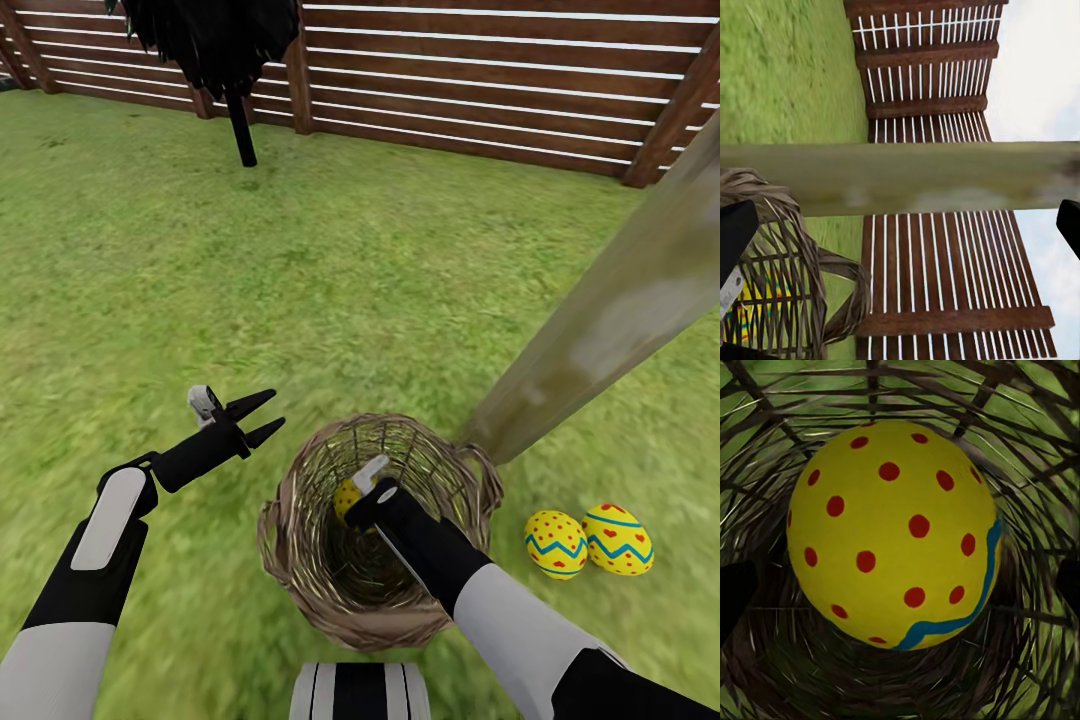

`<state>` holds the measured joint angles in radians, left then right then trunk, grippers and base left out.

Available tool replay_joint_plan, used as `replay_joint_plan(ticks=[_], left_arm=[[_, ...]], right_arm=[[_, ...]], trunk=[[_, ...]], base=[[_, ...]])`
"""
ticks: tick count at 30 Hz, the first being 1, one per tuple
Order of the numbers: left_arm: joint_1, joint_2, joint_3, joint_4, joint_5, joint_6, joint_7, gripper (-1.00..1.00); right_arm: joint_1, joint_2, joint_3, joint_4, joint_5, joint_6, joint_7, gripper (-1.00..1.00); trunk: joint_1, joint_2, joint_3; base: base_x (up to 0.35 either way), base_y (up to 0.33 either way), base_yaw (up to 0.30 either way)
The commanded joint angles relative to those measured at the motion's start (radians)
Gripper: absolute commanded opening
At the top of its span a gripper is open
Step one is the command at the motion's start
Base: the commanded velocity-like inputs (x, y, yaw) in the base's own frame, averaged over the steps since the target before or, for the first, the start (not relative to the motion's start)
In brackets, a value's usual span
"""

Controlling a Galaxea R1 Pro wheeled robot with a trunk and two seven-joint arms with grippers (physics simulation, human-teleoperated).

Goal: Take the three Easter eggs out of the wicker basket on the lawn in the garden, then place them on the lawn next to a single tree (choose any tree) so that all three eggs are next to the same tree and none are left in the basket.

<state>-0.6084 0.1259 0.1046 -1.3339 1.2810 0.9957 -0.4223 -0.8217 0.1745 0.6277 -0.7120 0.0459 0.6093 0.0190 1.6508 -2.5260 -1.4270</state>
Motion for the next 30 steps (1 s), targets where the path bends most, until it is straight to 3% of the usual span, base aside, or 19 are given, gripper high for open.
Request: replay_joint_plan(ticks=[1,9,30], left_arm=[[-0.001,0.0,0.001,0.001,-0.005,0.004,-0.006,1.0],[-0.001,-0.001,0.001,0.001,-0.005,0.004,-0.007,1.0],[-0.001,-0.002,0.0,0.001,-0.007,0.004,-0.007,1.0]], right_arm=[[-0.001,0.0,0.001,-0.001,0.005,-0.001,-0.005,1.0],[-0.001,0.0,0.001,0.0,0.003,-0.027,-0.017,1.0],[-0.001,0.0,0.0,-0.018,0.005,-0.08,-0.021,1.0]], trunk=[[0.0,0.0,-0.001],[0.0,0.0,-0.001],[0.005,-0.003,-0.043]], base=[[0.0,0.0,0.0],[0.0,0.0,0.0],[0.0,0.0,0.0]])
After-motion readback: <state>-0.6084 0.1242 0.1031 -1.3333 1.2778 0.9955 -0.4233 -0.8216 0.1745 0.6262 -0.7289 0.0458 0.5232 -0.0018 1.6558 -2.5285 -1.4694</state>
